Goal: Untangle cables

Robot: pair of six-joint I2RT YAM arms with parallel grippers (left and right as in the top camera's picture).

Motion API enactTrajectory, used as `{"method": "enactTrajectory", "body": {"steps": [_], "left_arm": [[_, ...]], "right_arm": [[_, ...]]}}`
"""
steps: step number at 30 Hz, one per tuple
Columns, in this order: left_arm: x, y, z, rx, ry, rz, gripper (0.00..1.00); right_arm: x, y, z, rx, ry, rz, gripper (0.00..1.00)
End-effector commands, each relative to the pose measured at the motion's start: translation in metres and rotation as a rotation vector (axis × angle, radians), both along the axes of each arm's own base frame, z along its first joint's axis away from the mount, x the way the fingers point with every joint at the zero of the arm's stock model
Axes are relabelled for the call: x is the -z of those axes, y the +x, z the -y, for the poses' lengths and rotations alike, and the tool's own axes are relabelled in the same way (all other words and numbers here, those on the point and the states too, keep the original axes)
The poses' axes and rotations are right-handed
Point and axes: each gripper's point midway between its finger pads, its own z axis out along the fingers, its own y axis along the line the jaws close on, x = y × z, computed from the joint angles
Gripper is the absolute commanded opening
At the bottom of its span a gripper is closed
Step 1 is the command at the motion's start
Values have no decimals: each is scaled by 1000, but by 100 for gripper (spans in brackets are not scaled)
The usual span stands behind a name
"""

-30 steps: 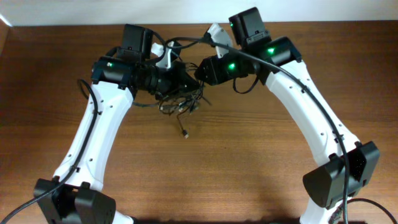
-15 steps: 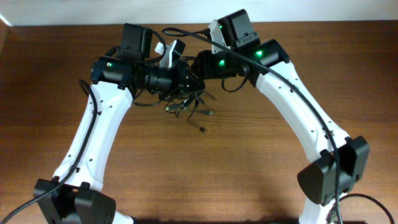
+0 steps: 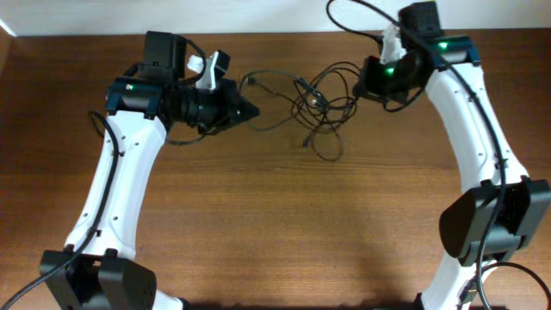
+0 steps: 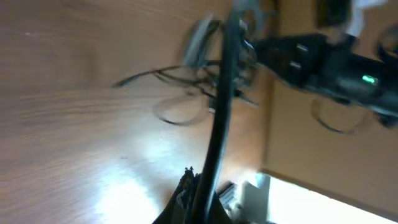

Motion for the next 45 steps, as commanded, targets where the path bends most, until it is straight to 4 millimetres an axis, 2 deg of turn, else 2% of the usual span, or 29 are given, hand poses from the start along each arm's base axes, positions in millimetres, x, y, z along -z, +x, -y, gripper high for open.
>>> {"method": "enactTrajectory", "body": {"steps": [1, 2, 3, 4, 7, 8, 11, 12, 14, 17, 19, 20, 22, 24, 25, 27, 28, 29, 30, 31, 32, 34, 35, 36, 37, 39, 41, 43, 45], "left_arm": [[31, 12, -55, -153, 323, 9, 0], [40, 12, -74, -204, 424, -5, 0], [50, 9, -111, -287, 598, -34, 0], [55, 5, -136, -339, 713, -58, 0], [54, -12, -199, -455, 997, -114, 0], [51, -15, -216, -490, 1060, -123, 0], [45, -20, -248, -567, 1157, -138, 0], [43, -20, -256, -594, 1174, -141, 0], [46, -19, -254, -597, 1126, -146, 0], [56, -5, -209, -418, 918, -96, 0], [54, -3, -214, -409, 937, -77, 0], [53, -3, -225, -440, 966, -83, 0], [48, -11, -262, -611, 1049, -133, 0], [46, -19, -288, -699, 1062, -172, 0], [46, -24, -301, -742, 1057, -194, 0], [48, -26, -304, -794, 1016, -218, 0], [53, -19, -285, -747, 909, -212, 0], [56, -16, -272, -715, 852, -209, 0], [58, -9, -245, -631, 749, -192, 0], [57, -1, -216, -509, 667, -145, 0], [56, 2, -197, -438, 622, -118, 0], [53, 4, -158, -317, 541, -81, 0], [51, 3, -133, -239, 500, -56, 0], [50, 3, -120, -207, 486, -46, 0], [48, 2, -102, -164, 470, -28, 0], [47, 3, -94, -145, 465, -17, 0], [46, 4, -93, -147, 453, -11, 0], [45, 7, -99, -177, 447, -17, 0], [45, 11, -116, -238, 440, -31, 0]], "right_arm": [[4, -1, 21, -9, -25, -4, 4], [5, -3, 25, -6, -29, -12, 4], [7, -5, 36, 17, -36, -34, 4], [8, -6, 45, 36, -36, -46, 4], [10, -9, 82, 139, -30, -89, 4], [11, -11, 91, 159, -29, -101, 4], [14, -19, 114, 210, -25, -143, 4], [14, -20, 118, 222, -24, -151, 4], [12, -21, 116, 191, -4, -142, 4], [9, -25, 96, 68, 18, -114, 4], [13, -28, 100, 77, -19, -129, 4], [15, -30, 112, 120, -36, -149, 4], [17, -37, 144, 209, -43, -186, 4], [23, -48, 183, 321, -102, -237, 4], [28, -59, 213, 399, -162, -272, 4], [29, -67, 230, 440, -172, -293, 4], [28, -70, 233, 449, -158, -301, 4], [28, -70, 226, 421, -137, -302, 4], [25, -70, 211, 327, -99, -281, 6], [24, -72, 197, 254, -93, -282, 9], [24, -74, 188, 215, -96, -288, 18], [24, -79, 164, 103, -99, -294, 85], [23, -80, 150, 32, -102, -288, 97], [23, -80, 140, 5, -105, -287, 99], [19, -77, 110, -84, -67, -255, 100], [14, -69, 74, -165, -23, -204, 100], [13, -57, 28, -200, -8, -156, 98], [14, -49, -9, -208, 3, -125, 93], [26, -41, -52, -202, -22, -96, 92]]}}
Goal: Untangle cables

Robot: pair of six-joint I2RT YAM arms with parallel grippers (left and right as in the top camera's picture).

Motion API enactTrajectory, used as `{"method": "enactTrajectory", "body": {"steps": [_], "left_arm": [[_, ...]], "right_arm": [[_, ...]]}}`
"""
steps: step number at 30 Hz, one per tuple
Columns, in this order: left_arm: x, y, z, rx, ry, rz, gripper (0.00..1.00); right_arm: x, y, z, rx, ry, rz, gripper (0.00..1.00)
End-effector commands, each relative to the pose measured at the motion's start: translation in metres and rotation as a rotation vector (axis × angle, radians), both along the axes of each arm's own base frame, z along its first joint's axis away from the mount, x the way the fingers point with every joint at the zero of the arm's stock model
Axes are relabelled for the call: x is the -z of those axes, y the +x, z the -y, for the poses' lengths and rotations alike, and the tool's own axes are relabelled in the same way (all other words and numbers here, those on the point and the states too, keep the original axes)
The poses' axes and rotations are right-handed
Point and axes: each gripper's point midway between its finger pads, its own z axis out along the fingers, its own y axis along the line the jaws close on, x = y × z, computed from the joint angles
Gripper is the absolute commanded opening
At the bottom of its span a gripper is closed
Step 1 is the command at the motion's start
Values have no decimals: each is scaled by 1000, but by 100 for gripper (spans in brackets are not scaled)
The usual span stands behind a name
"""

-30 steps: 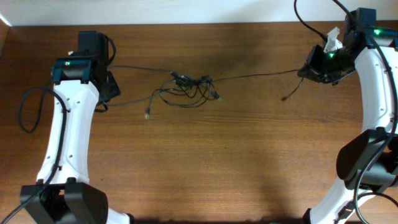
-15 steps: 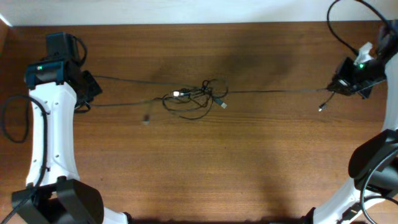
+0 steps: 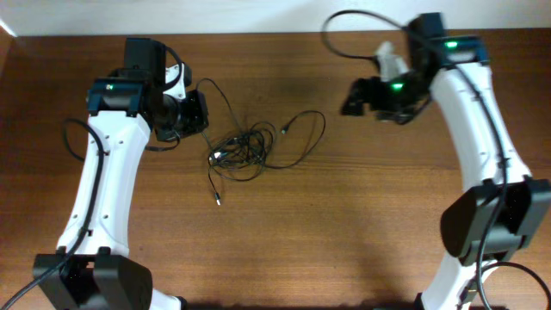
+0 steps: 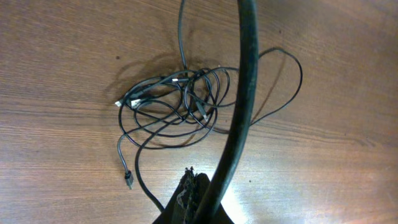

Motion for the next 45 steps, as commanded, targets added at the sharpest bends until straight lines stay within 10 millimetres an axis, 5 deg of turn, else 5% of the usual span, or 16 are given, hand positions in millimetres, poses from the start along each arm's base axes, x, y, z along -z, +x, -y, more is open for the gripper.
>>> {"method": "enactTrajectory", "body": {"steps": [1, 4, 8, 14, 15, 20, 24, 29, 32, 35, 39, 41, 45], "left_arm": [[-4, 4, -18, -65, -25, 8, 0], [-4, 5, -30, -94, -24, 8, 0], [-4, 5, -30, -95, -23, 9, 0], [-4, 5, -30, -96, -20, 9, 0], [-3, 6, -33, -102, -7, 9, 0], [-5, 12, -42, -124, 12, 35, 0], [-1, 12, -68, -186, 84, 31, 0], [3, 10, -103, -267, 262, 24, 3], [3, 5, -142, -355, 446, 6, 9], [5, 2, -160, -398, 467, -8, 10], [6, -4, -178, -442, 490, -29, 10], [8, -1, -166, -417, 425, -21, 11], [7, -4, -181, -448, 504, -31, 16]], "right_arm": [[18, 1, -51, 40, 7, -32, 92], [55, 0, -97, 21, 19, -75, 88], [101, 3, -135, 38, 27, -130, 69], [145, 1, -186, 4, 42, -123, 61], [151, -1, -192, -8, 36, -118, 53], [160, 7, -172, 30, -58, -89, 4], [133, 18, -150, -11, -61, -29, 4], [11, 23, -88, 16, 82, 92, 4], [-58, 5, -19, 99, 92, 143, 4], [-103, -12, 55, 224, 74, 200, 4], [-113, -30, 161, 483, 37, 180, 4], [-106, -36, 203, 594, 20, 154, 4], [-76, -54, 276, 804, -117, 51, 4]]}}
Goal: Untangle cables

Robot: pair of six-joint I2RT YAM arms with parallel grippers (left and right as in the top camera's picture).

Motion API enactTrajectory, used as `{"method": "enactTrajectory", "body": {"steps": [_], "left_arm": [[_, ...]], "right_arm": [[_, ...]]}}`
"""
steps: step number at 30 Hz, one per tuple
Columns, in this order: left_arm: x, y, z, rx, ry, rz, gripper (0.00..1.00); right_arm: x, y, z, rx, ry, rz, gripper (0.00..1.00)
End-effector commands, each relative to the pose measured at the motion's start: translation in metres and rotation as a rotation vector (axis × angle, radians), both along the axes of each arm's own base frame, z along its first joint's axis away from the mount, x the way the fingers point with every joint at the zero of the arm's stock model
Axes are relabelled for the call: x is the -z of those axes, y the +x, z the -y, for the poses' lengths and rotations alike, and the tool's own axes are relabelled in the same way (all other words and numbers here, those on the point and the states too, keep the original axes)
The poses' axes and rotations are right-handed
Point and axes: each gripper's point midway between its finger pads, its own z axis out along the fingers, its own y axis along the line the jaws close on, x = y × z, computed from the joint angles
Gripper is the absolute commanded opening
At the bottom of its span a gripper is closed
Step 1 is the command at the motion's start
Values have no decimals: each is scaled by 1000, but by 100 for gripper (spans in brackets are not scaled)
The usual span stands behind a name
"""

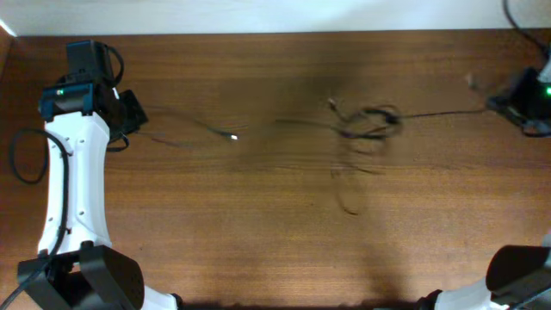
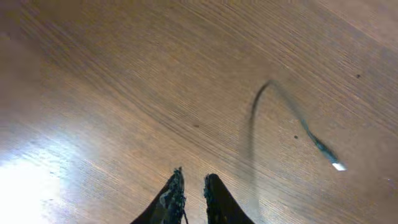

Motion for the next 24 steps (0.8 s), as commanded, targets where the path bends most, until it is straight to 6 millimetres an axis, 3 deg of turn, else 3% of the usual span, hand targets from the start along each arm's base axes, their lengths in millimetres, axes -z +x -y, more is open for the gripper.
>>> {"method": "enactTrajectory", "body": {"steps": [1, 3, 4, 7, 11, 13, 14, 16, 18, 20, 21, 22, 24], "left_arm": [[-1, -6, -24, -62, 104, -27, 16], [-3, -8, -31, -79, 141, -34, 16], [-3, -8, -34, -87, 145, -35, 15], [1, -4, -23, -65, 68, -17, 8], [2, 12, 7, 87, -56, 34, 13], [0, 17, 6, 88, -68, 57, 17], [0, 17, 6, 89, -68, 59, 18], [0, 17, 6, 89, -68, 58, 20], [0, 17, 7, 91, -72, 56, 22], [0, 17, 10, 97, -85, 60, 22], [0, 17, 10, 98, -87, 60, 22], [0, 18, 13, 105, -102, 64, 22], [0, 18, 15, 112, -112, 63, 20]], "right_arm": [[27, -17, 62, 185, -122, -141, 4], [35, -20, 72, 210, -126, -172, 4], [36, -17, 67, 189, -99, -165, 4], [28, 1, 20, -19, 3, -71, 4], [29, 12, -77, -289, 19, -89, 4], [18, 15, -163, -507, 64, -36, 4], [10, 16, -193, -583, 69, 1, 4], [-19, 12, -249, -705, 58, 94, 4], [-80, 2, -294, -796, 48, 272, 4], [-129, -4, -305, -807, 36, 418, 4], [-140, -4, -305, -802, 30, 453, 4], [-145, -4, -304, -797, 23, 470, 4], [-132, -1, -301, -786, 7, 423, 4]]}}
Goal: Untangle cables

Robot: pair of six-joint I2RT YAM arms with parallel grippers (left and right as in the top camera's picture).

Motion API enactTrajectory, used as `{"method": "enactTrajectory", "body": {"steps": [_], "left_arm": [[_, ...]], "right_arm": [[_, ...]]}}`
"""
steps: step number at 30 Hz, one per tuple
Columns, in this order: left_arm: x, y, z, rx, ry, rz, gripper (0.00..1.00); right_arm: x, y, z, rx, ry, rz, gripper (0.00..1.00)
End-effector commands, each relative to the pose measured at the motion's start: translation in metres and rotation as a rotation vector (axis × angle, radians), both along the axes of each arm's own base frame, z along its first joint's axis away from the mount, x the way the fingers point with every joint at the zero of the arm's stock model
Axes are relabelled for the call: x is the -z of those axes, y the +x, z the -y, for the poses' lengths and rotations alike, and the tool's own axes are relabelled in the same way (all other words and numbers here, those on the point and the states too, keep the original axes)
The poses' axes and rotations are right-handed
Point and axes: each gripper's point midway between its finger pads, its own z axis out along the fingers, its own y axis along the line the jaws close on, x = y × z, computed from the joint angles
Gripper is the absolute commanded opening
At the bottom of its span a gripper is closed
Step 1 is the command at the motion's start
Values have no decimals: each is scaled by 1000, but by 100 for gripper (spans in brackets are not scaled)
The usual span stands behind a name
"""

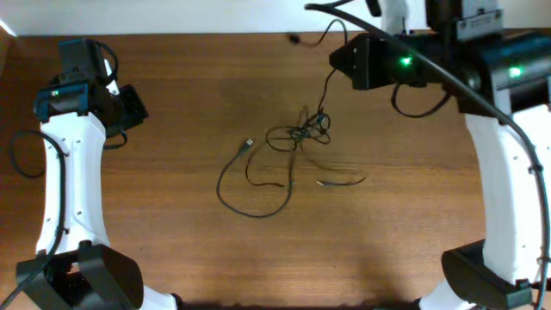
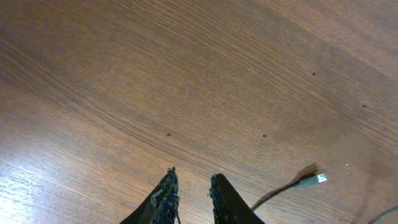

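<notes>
A thin black cable knot (image 1: 303, 131) sits at the table's middle. One loop (image 1: 251, 196) trails from it toward the front, ending in a silver USB plug (image 1: 249, 144), which also shows in the left wrist view as the plug (image 2: 320, 178). A strand rises from the knot to my right gripper (image 1: 338, 60), which is held high at the back and shut on it. My left gripper (image 1: 138, 105) is far off at the left, and in its own view the left gripper (image 2: 191, 182) is open with only bare wood between the fingers.
A short loose strand (image 1: 341, 181) lies right of the knot. The brown wooden table (image 1: 172, 250) ends at a white wall along the back edge. The right arm's own thick cable (image 1: 344, 13) arcs above its gripper.
My right gripper was at the far right edge with the cable stretched across the table; now it is at the back centre with the knot below it. The left gripper has barely moved.
First both grippers were close at the tangle near the back centre, the left shut on a cable. Then the tangle lay left of centre under the left gripper. Later the arms stood wide apart, left open. Now the cables lie at the middle.
</notes>
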Motion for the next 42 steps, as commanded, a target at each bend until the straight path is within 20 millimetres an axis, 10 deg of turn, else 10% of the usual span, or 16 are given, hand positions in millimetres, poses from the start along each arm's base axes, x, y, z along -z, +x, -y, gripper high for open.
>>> {"method": "enactTrajectory", "body": {"steps": [1, 6, 9, 13, 23, 29, 34, 37, 42], "left_arm": [[4, 1, 4, 28, -27, -8, 20], [5, -1, 4, 27, -29, -18, 21], [5, 0, 11, 44, -48, -14, 16], [5, 6, 47, 160, -63, -12, 24], [-3, -22, 275, 854, -305, 29, 61], [63, -35, 413, 965, -401, -28, 80], [147, -54, 474, 968, -424, -137, 82], [172, -70, 480, 983, -408, -203, 69], [175, -71, 471, 961, -368, -228, 0]], "right_arm": [[28, 6, 0, 20, -38, -95, 4], [128, 11, -38, -61, -137, -359, 9], [155, 15, -49, -97, -165, -403, 78], [135, 31, -30, -57, -142, -341, 98], [131, 69, 202, 507, -180, -412, 99], [143, 58, 246, 593, -201, -472, 99], [164, 52, 241, 561, -223, -533, 99], [171, 50, 241, 550, -230, -550, 99], [171, 51, 241, 550, -229, -546, 99]]}}
